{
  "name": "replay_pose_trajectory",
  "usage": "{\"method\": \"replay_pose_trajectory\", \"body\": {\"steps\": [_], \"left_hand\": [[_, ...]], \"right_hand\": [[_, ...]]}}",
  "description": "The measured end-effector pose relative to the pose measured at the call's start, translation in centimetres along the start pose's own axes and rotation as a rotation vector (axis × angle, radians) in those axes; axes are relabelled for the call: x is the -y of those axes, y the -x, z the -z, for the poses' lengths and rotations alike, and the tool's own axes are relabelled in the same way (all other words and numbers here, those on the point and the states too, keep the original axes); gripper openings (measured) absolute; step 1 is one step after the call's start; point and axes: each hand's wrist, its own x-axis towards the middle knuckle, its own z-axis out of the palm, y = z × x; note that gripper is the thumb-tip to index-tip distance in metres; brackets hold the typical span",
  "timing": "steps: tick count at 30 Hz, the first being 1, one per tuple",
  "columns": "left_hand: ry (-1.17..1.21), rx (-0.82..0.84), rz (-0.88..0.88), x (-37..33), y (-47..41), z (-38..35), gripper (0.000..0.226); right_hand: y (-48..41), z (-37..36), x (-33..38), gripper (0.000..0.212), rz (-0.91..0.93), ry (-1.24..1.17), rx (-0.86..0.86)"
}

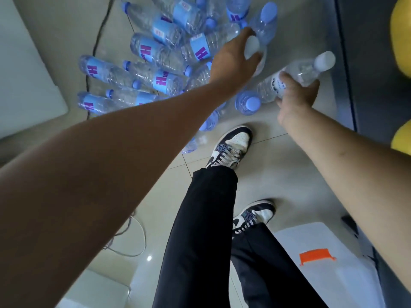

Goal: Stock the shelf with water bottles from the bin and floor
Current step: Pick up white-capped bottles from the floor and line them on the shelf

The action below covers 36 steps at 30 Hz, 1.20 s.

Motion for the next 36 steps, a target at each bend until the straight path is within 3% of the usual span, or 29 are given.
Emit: {"method": "replay_pose_trajectory", "body": {"steps": [2, 11, 17, 22, 26, 29, 32, 36], "left_hand": [[0.046, -0.048, -0.019, -1.5, 0.9, 2.2, 0.036], [0.184, -0.167, -0.097, -16.2, 6.4, 20.4, 0.032], [0.442, -0.234, -0.230, -30.6, 12.0, 36.2, 0.030], [0.544, -0.247, -0.401, -42.6, 16.4, 46.6, 0.029], [0.666, -0.122, -0.593, -51.2, 19.5, 51.7, 0.011], [0.743, 0.002, -0.745, -57.5, 22.1, 53.4, 0.017], [0.726, 0.087, -0.880, -63.3, 24.5, 53.7, 0.008], [0.678, 0.223, -1.065, -70.3, 27.7, 51.9, 0.012]], "right_hand": [[2.2, 1.1, 1.8, 0.100, 0.053, 0.012, -0.023], [17.7, 6.6, 19.4, 0.081, 0.356, 0.118, 0.108], [34.3, 10.2, 34.2, 0.042, 0.536, 0.127, 0.234], [48.0, 14.6, 44.9, 0.038, 0.663, 0.068, 0.275], [56.0, 18.6, 51.6, 0.039, 0.777, -0.033, 0.258], [59.8, 22.6, 55.2, 0.035, 0.843, -0.070, 0.218], [62.0, 27.1, 57.7, 0.032, 0.903, -0.076, 0.181], [63.0, 33.6, 59.2, 0.034, 0.945, -0.081, 0.072]]}}
